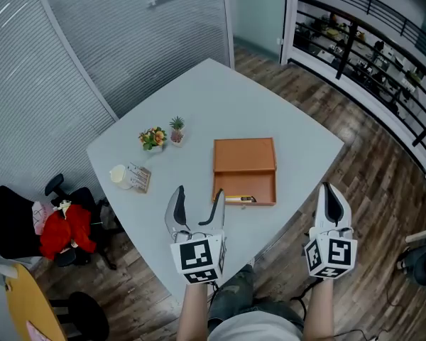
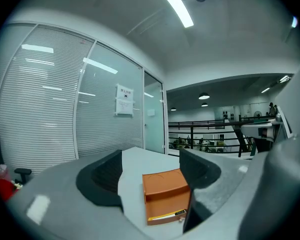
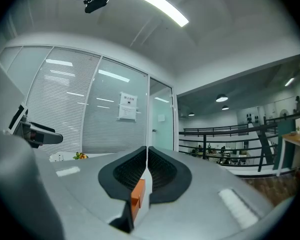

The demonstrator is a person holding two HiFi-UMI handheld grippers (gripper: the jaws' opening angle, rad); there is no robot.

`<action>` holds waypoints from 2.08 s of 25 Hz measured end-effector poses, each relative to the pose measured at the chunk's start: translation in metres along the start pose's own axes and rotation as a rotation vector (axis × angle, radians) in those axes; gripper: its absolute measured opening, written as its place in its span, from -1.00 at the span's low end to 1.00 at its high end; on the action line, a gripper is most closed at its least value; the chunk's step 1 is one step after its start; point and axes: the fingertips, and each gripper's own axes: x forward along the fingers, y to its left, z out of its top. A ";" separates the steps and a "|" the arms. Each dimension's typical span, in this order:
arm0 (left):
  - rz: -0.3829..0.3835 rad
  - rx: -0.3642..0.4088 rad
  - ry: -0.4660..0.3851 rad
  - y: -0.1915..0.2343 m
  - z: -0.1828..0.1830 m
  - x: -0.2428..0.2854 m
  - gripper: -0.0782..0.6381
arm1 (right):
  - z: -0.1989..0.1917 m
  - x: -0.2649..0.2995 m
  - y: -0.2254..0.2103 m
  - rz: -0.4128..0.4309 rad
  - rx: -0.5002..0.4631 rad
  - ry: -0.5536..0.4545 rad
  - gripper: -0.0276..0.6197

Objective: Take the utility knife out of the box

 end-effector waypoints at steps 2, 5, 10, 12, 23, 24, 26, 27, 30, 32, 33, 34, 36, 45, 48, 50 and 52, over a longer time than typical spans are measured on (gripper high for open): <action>-0.002 0.003 0.008 0.004 -0.003 0.014 0.19 | -0.002 0.016 0.000 0.002 -0.002 0.008 -0.80; -0.011 -0.006 0.035 0.008 -0.010 0.034 0.19 | -0.005 0.038 0.003 0.011 -0.004 0.020 -0.80; -0.023 -0.005 0.080 0.014 -0.025 0.060 0.19 | -0.015 0.066 0.003 0.013 -0.004 0.051 -0.80; -0.035 -0.004 0.097 0.013 -0.030 0.068 0.19 | -0.020 0.073 0.002 0.012 0.000 0.066 -0.80; -0.069 0.033 0.169 0.014 -0.055 0.094 0.19 | -0.047 0.099 0.000 0.027 0.002 0.141 -0.80; -0.068 0.037 0.177 0.014 -0.057 0.096 0.19 | -0.050 0.101 0.000 0.031 0.002 0.148 -0.80; -0.066 0.047 0.195 0.014 -0.062 0.100 0.18 | -0.055 0.107 -0.002 0.041 0.003 0.160 -0.80; -0.068 0.053 0.204 0.013 -0.064 0.103 0.18 | -0.057 0.111 -0.003 0.048 0.002 0.164 -0.80; -0.078 0.073 0.231 0.007 -0.071 0.112 0.18 | -0.063 0.124 -0.005 0.077 -0.008 0.183 -0.80; -0.083 0.089 0.252 0.003 -0.078 0.119 0.18 | -0.068 0.132 -0.006 0.099 -0.016 0.197 -0.80; -0.088 0.099 0.266 0.000 -0.082 0.122 0.18 | -0.070 0.137 -0.007 0.109 -0.019 0.203 -0.80; -0.095 0.109 0.281 -0.002 -0.086 0.126 0.18 | -0.072 0.141 -0.009 0.118 -0.021 0.208 -0.80; -0.117 0.129 0.309 -0.010 -0.095 0.133 0.18 | -0.076 0.149 -0.012 0.132 -0.024 0.217 -0.80; -0.232 0.211 0.431 -0.048 -0.134 0.152 0.18 | -0.096 0.175 -0.031 0.158 -0.021 0.265 -0.80; -0.263 0.230 0.475 -0.054 -0.147 0.155 0.18 | -0.104 0.179 -0.036 0.161 -0.022 0.285 -0.80; -0.284 0.244 0.503 -0.057 -0.156 0.156 0.19 | -0.110 0.182 -0.038 0.164 -0.024 0.299 -0.80; -0.309 0.262 0.530 -0.059 -0.164 0.158 0.19 | -0.116 0.183 -0.041 0.165 -0.027 0.311 -0.80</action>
